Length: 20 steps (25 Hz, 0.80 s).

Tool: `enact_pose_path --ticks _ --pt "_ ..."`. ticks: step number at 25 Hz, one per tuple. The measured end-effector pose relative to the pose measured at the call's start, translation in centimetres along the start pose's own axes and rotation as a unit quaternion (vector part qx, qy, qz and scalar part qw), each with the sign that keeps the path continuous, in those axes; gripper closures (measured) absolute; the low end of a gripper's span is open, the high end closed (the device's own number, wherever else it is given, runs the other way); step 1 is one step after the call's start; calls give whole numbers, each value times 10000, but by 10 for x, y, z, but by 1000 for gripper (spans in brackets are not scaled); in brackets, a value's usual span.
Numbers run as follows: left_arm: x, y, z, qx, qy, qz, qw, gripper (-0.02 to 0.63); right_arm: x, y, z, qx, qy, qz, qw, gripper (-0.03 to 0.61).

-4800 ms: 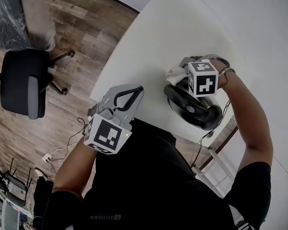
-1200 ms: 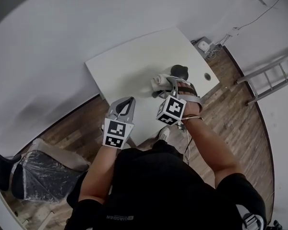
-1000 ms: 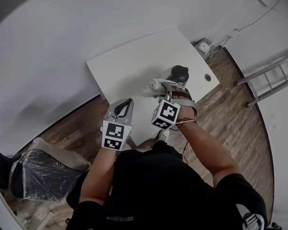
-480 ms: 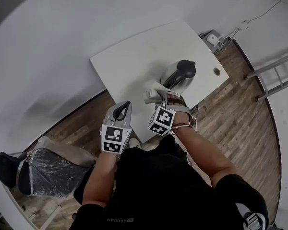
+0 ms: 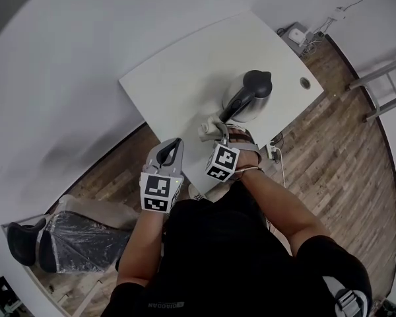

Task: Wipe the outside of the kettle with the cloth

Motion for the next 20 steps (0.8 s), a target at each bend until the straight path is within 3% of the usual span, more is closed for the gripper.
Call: enact_pose_path --ticks 8,20 --pt "-12 11 -19 180 251 -100 9995 606 8 20 -18 -95 120 -211 9997 485" --pt "-38 12 -32 226 572 -132 9980 606 -11 88 0 318 461 -1196 9912 485"
Point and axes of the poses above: the fingertips, and each gripper's own axes: z backward along the fingers, x to its left, y out of its underside, the point moved 3 cm from there along z, backward along the fingers, and after that the axes turned 14 degrees about -x, right-handed, at the moved point
